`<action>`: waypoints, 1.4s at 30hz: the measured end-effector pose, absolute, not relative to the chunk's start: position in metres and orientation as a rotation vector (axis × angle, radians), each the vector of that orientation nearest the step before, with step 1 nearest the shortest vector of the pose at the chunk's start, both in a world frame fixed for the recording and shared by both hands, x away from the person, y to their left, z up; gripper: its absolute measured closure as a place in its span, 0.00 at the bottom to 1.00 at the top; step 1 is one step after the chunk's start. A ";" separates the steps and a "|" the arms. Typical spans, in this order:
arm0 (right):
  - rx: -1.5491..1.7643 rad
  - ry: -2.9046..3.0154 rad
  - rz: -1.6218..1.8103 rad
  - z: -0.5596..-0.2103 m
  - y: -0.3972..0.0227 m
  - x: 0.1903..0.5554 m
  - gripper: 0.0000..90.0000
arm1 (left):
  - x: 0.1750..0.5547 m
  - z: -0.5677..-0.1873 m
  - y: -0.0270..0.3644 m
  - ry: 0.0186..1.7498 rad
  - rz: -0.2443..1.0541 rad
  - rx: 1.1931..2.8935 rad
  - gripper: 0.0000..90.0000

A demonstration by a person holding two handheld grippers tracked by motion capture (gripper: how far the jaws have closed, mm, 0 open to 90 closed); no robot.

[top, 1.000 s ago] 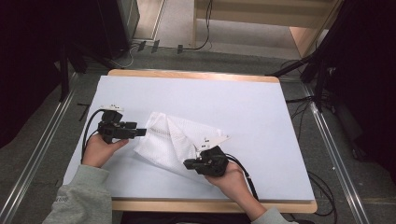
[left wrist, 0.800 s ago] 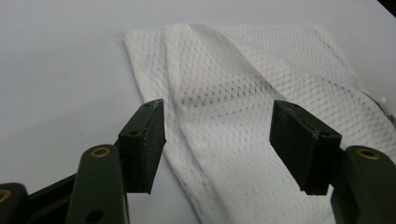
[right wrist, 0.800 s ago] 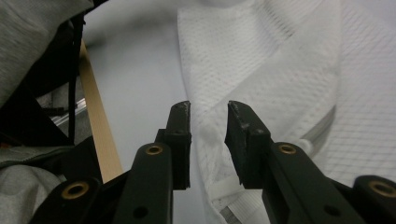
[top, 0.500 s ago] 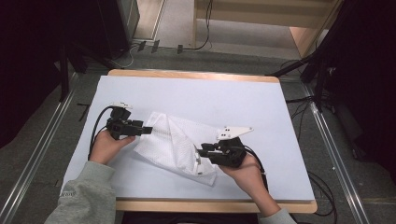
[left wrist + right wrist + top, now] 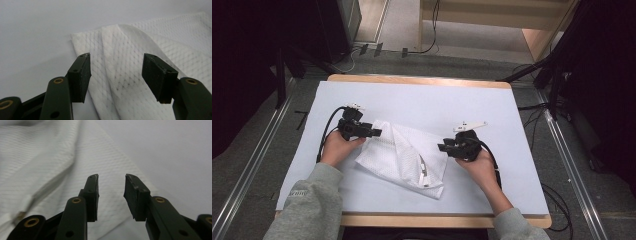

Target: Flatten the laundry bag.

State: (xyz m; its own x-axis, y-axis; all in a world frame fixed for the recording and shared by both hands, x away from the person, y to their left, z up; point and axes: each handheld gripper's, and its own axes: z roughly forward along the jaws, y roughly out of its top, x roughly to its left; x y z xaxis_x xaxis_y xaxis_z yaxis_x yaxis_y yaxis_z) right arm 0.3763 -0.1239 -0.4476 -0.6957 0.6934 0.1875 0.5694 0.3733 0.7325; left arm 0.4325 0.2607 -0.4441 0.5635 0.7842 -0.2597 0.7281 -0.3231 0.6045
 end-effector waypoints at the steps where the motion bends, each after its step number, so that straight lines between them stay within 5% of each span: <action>1: 1.178 2.459 1.196 -0.452 -0.127 0.384 0.71 | 0.434 -0.446 0.261 1.208 0.104 2.102 0.47; 12: 1.259 2.423 1.082 -0.472 -0.133 0.409 0.67 | 0.434 -0.452 0.252 1.159 0.121 2.148 0.57; 17: 1.263 2.410 1.094 -0.473 -0.131 0.409 0.65 | 0.432 -0.452 0.249 1.145 0.127 2.169 0.69; 24: 1.227 2.408 1.043 -0.473 -0.124 0.405 0.80 | 0.431 -0.455 0.244 1.141 0.075 2.179 0.99; 29: 1.225 2.431 1.057 -0.472 -0.121 0.404 0.98 | 0.432 -0.454 0.246 1.152 0.042 2.175 1.00; 42: 1.308 2.390 1.047 -0.467 -0.134 0.420 1.00 | 0.422 -0.429 0.259 1.119 0.022 2.036 1.00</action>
